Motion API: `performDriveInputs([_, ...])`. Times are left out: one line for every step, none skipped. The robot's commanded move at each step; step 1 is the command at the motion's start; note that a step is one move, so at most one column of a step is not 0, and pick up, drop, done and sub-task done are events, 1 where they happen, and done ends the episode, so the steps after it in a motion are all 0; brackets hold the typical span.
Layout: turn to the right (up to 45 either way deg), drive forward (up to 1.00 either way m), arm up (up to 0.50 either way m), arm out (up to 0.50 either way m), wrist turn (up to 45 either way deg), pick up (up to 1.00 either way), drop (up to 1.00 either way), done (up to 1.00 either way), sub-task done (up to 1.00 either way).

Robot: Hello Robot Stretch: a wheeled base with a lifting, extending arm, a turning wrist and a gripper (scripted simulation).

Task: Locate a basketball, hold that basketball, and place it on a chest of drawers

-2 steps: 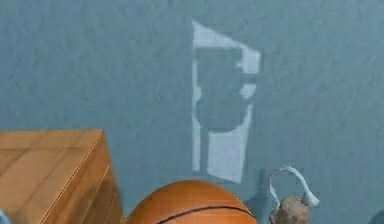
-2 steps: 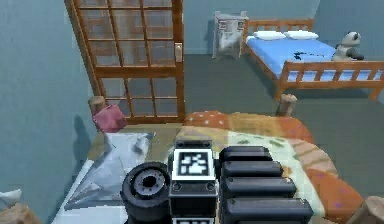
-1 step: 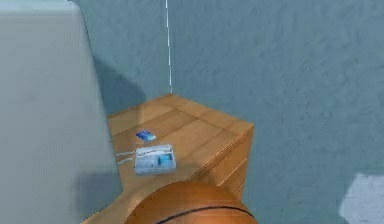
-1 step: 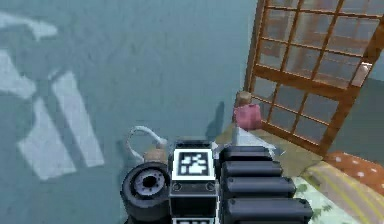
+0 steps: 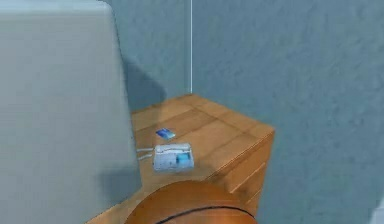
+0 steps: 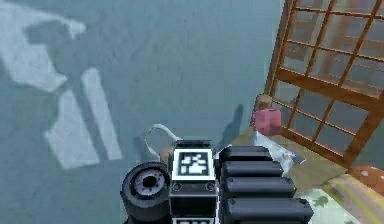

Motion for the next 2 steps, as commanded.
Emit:
performDriveInputs([0.0, 0.15, 0.00, 0.00, 0.0, 0.00, 0.00, 0.00, 0.00])
performDriveInputs([45.0, 0.00, 0.00, 0.00, 0.0, 0.00, 0.00, 0.00, 0.00])
